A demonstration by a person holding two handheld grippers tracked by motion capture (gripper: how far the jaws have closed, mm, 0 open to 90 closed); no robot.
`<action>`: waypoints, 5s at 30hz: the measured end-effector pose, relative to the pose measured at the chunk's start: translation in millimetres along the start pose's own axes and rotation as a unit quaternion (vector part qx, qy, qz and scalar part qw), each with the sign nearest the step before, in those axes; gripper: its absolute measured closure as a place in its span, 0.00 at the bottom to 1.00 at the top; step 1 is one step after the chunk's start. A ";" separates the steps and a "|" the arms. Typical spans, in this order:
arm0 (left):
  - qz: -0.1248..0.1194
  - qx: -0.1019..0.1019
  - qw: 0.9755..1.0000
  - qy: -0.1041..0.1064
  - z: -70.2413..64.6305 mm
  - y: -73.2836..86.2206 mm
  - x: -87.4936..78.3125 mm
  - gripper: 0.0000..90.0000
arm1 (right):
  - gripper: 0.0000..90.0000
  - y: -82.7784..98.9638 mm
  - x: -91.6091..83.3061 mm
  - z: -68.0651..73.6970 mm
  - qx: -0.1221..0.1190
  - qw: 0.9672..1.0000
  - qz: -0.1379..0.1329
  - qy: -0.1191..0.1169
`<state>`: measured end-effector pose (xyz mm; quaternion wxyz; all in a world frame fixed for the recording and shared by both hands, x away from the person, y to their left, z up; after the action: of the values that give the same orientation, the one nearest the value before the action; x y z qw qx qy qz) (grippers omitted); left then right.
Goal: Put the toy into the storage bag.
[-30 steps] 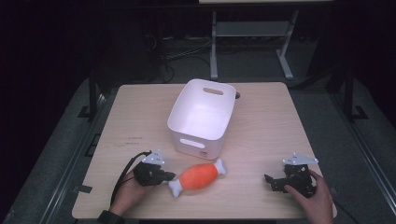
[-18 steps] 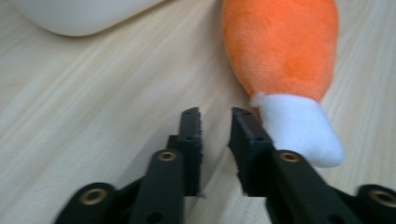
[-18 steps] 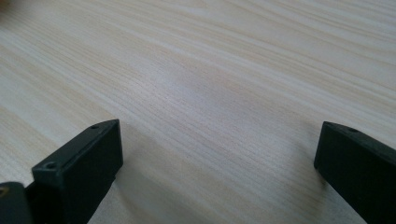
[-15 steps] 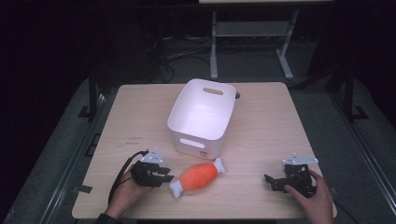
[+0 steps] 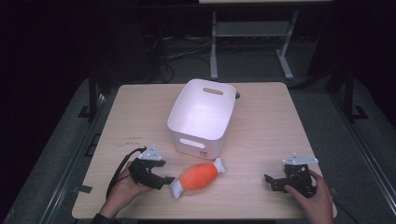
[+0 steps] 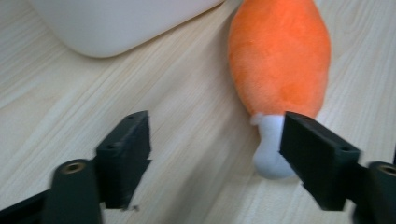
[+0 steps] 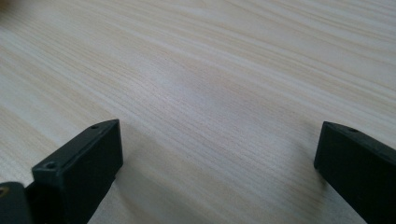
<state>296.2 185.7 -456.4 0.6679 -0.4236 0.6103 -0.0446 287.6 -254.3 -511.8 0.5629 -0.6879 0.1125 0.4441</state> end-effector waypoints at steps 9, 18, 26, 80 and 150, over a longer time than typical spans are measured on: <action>-0.007 0.000 1.000 -0.013 -6.5 -10.6 -4.0 0.14 | 0.01 0.0 0.0 0.0 0.000 1.000 0.000 0.000; -0.003 0.016 1.000 -0.008 -18.6 -25.5 -1.0 0.14 | 0.00 0.0 0.0 0.0 0.000 1.000 0.000 0.000; 0.000 0.026 1.000 -0.002 -29.9 -40.5 7.0 0.14 | 0.01 0.0 0.0 0.0 0.000 1.000 0.000 0.000; 0.043 0.047 0.997 0.054 -41.8 -58.9 76.9 0.14 | 0.01 0.0 0.0 0.0 0.000 1.000 0.000 0.000; 0.033 0.139 0.985 0.099 -52.9 -76.6 39.9 0.25 | 0.01 0.0 0.0 0.0 0.000 1.000 0.000 0.000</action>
<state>296.2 86.8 -434.4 0.6578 -0.2996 0.6748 -0.1485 287.6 -254.3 -511.8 0.5630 -0.6877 0.1124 0.4444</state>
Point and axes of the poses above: each handheld gripper's, and its own axes: x roughly forward along the jaws, y roughly out of its underside, z roughly to its left, the point moved 4 cm from there along x, roughly forward along the jaws, and after that the axes turned 2 degrees about z, right-handed, at the moved point
